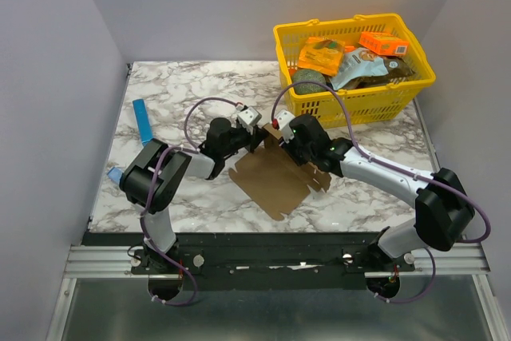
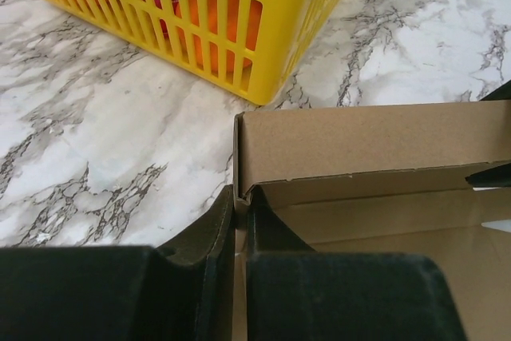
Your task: Fold the paper box
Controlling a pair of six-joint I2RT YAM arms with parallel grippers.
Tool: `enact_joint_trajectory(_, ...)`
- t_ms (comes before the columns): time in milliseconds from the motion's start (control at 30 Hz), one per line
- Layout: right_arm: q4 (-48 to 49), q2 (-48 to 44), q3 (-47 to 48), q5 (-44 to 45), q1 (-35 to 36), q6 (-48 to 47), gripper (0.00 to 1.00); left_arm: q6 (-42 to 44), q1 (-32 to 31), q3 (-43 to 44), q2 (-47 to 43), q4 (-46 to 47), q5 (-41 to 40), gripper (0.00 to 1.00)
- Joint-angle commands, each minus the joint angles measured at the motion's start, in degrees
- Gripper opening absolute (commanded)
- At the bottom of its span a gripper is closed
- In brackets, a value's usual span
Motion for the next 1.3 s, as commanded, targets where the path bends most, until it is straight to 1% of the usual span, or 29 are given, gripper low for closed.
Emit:
enact_joint_trajectory(0, 1.09, -0.40, -0.34, -2.83, 0.39, 0.47, 0.18, -1.45, -3.15, -1.48, 0.08, 4.00, -6.32, 0.03)
enact_joint_trajectory(133, 1.17, -0.57, -0.52, -1.87, 0.31, 1.71, 0.18, 0.83, -7.44, -3.23, -1.23, 3.30, -15.63, 0.00)
enact_joint_trajectory(167, 1.00, -0.66, -0.52, -1.69, 0.39, 1.80, 0.18, 1.36, -8.33, -3.67, -1.59, 2.86, -20.26, 0.00)
enact_joint_trajectory(233, 0.65, -0.92, -0.61, -1.08, 0.39, 2.23, 0.18, 3.47, -10.00, -4.11, -2.46, 1.19, -25.29, 0.00)
enact_joint_trajectory(267, 0.47, -1.19, -0.52, -0.82, 0.39, 2.41, 0.17, 4.43, -11.83, -4.72, -2.91, 0.93, -28.45, 0.00)
enact_joint_trajectory(300, 0.30, -1.45, -0.61, -0.46, 0.39, 2.67, 0.17, 5.14, -12.55, -4.99, -3.08, 0.49, -32.66, 0.00)
enact_joint_trajectory(367, -0.41, -2.06, -0.52, -0.20, 0.39, 3.02, 0.17, 7.34, -14.39, -5.61, -3.96, -0.04, -36.99, 0.00)
enact_joint_trajectory(400, -0.58, -2.24, -0.52, 0.06, 0.31, 3.37, 0.17, 7.78, -14.84, -5.78, -4.14, -0.30, -40.75, 0.00)
enact_joint_trajectory(633, -1.46, -3.82, -0.87, 0.68, 0.40, 3.64, 0.17, 12.00, -18.00, -7.19, -5.28, -0.57, -53.34, 0.00)
enact_joint_trajectory(733, -1.55, -4.35, -1.05, 0.59, 0.39, 3.91, 0.17, 13.75, -19.32, -7.72, -5.28, 0.75, -58.35, 0.00)
enact_joint_trajectory(867, -1.46, -5.06, -1.57, 0.42, 0.39, 4.08, 0.17, 15.34, -20.11, -7.98, -5.90, 1.19, -62.22, 0.00)
enact_joint_trajectory(933, -1.46, -5.23, -1.75, 0.42, 0.39, 3.99, 0.17, 15.43, -20.20, -8.16, -6.60, 0.75, -62.32, 0.00)
enact_joint_trajectory(1000, -1.46, -5.23, -1.84, 0.68, 0.39, 4.08, 0.17, 15.08, -20.29, -8.42, -7.30, -0.47, -61.80, 0.00)
enact_joint_trajectory(1100, -1.11, -4.88, -2.01, 0.59, 0.39, 4.08, 0.18, 13.50, -20.29, -10.70, -9.58, -0.66, -57.33, 0.00)
enact_joint_trajectory(1133, -0.94, -4.79, -2.02, 0.68, 0.39, 4.34, 0.20, 11.67, -20.29, -11.05, -10.89, -1.61, -56.70, 0.00)
enact_joint_trajectory(1167, -0.85, -4.62, -2.10, 0.68, 0.39, 4.61, 0.26, 10.78, -20.38, -11.58, -11.34, -2.67, -56.26, 0.00)
enact_joint_trajectory(1200, -0.76, -4.44, -2.02, 0.86, 0.39, 5.30, 0.29, 10.16, -20.64, -12.02, -11.70, -3.46, -55.91, 0.00)
enact_joint_trajectory(1267, -0.50, -4.79, -1.93, 0.51, 0.40, 5.84, 0.34, 9.20, -20.99, -13.77, -12.40, -3.47, -55.47, 0.00)
